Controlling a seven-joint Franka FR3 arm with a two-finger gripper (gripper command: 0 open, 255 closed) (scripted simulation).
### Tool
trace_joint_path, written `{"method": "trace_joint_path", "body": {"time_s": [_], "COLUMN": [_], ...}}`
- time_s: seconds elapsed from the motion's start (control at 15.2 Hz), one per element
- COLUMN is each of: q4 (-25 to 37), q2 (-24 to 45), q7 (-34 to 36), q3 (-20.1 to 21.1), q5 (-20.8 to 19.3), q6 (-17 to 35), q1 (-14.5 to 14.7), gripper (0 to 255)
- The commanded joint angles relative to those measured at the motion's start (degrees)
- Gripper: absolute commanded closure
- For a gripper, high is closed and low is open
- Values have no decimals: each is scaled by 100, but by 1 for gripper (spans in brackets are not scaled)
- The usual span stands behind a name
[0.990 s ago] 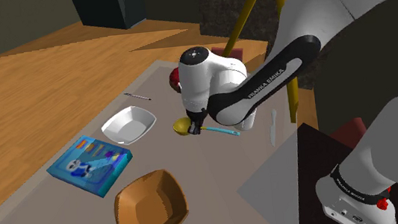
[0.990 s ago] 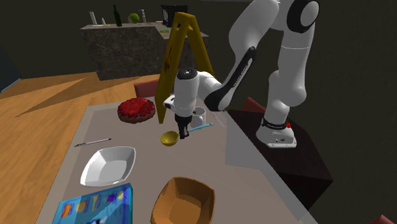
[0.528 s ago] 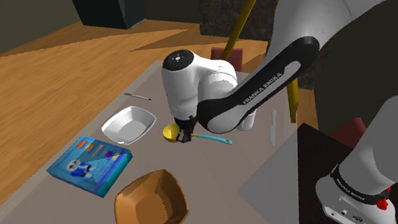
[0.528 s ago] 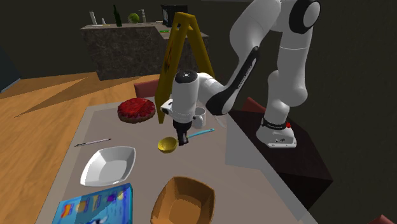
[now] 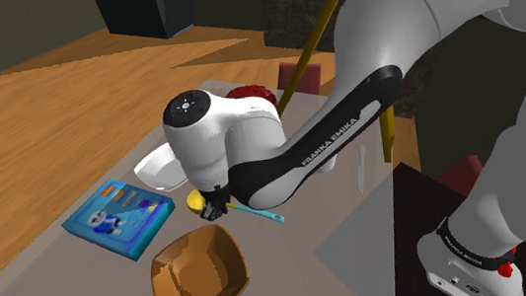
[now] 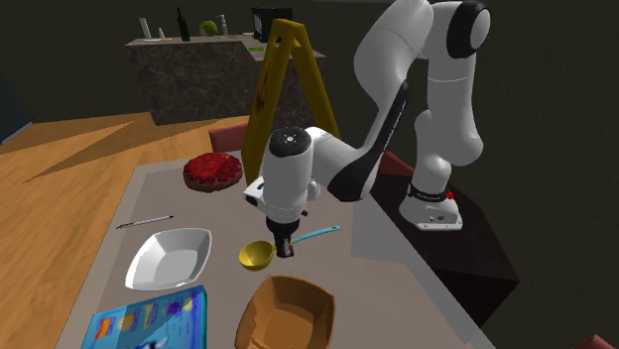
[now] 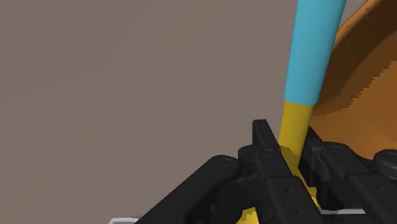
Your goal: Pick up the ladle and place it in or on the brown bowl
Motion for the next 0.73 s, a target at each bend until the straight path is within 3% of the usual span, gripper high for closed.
{"method": "trace_joint_path", "body": {"time_s": [0.0,0.53,0.66], "q4": [362,2135,2095], "q2": [245,1440,1519], "q7": [252,1109,1158], "q3": [48,111,74], "q5": [-96,-484,-539], "q6": [-209,-1140,-1033], "q1": [210,1249,1271], "gripper": [255,255,255]}}
